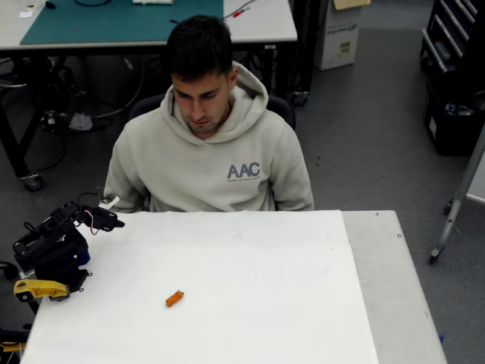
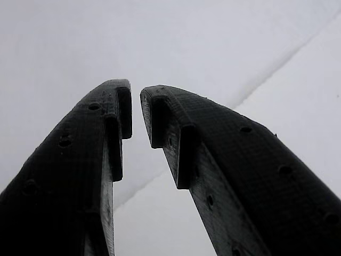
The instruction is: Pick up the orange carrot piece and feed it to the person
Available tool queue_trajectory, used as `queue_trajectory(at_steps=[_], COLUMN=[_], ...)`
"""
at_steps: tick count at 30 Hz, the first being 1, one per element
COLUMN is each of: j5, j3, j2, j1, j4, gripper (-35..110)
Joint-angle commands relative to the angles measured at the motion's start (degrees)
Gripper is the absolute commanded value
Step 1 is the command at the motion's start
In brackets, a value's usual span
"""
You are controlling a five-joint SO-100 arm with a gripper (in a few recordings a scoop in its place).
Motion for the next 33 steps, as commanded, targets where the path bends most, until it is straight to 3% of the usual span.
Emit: queue_trajectory(at_steps=[1, 12, 24, 33], j5=[-0.18, 0.0, -0.09, -0.97], j3=[-2.2, -8.0, -30.85, -44.74], j2=[0.62, -1.05, -29.97, -46.05], j1=[0.97, 1.05, 1.41, 9.67], j4=[0.7, 0.7, 1.14, 1.14], gripper=[-1, -1, -1, -1])
